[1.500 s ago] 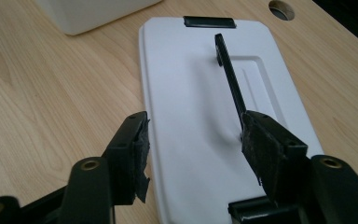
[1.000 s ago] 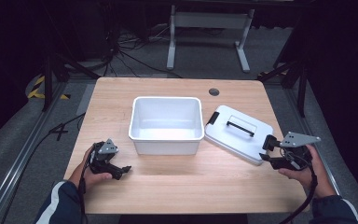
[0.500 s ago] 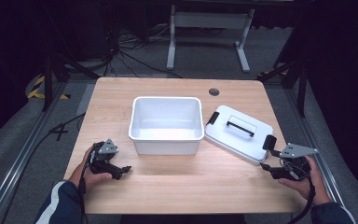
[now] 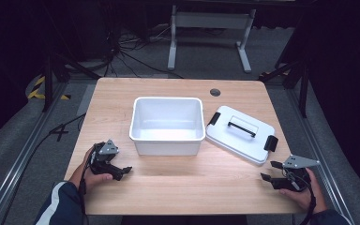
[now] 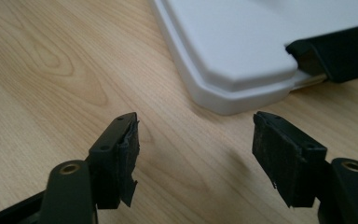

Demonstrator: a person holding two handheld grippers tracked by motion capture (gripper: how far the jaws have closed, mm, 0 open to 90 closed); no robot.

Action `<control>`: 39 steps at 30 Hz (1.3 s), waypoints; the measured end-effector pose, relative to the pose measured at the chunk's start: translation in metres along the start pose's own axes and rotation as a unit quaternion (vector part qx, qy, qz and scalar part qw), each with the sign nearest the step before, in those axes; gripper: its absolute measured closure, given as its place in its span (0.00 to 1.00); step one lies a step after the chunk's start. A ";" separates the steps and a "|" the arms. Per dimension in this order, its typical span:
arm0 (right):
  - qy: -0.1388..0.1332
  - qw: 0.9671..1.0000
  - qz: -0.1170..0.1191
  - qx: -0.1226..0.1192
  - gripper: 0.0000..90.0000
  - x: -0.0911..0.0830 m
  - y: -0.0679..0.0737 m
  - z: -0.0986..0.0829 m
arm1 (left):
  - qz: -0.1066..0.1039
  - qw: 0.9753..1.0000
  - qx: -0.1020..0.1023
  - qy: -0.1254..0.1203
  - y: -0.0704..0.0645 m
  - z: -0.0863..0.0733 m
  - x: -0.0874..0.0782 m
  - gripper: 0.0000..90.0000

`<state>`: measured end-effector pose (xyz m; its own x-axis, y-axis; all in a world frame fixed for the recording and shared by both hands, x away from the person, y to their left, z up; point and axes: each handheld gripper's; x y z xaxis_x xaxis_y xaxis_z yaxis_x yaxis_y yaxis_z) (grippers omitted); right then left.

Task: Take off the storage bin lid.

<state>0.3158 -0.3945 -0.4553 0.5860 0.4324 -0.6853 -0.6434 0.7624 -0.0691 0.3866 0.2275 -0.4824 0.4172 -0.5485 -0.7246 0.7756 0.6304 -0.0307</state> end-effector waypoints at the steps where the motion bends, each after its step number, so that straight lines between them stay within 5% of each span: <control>1: 0.002 1.000 0.004 0.005 0.36 0.001 0.000 -0.002 | 0.000 1.000 0.001 -0.001 0.000 0.000 0.000 0.01; 9: -0.016 1.000 0.002 0.014 0.31 0.006 0.001 -0.011 | -0.001 1.000 0.003 -0.002 0.001 0.001 0.000 0.01; 39: -0.012 1.000 -0.005 0.020 0.29 0.007 0.002 -0.009 | -0.003 1.000 0.008 0.003 0.001 0.002 0.001 0.01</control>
<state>0.3140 -0.3943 -0.4671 0.6035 0.4360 -0.6676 -0.6179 0.7849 -0.0460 0.3887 0.2262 -0.4815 0.4092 -0.5488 -0.7290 0.7856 0.6183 -0.0244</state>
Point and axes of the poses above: each handheld gripper's, and its own axes: x roughly forward along the jaws, z roughly out of its top, y roughly to its left, and after that the axes turned 1 degree about -x, right-handed
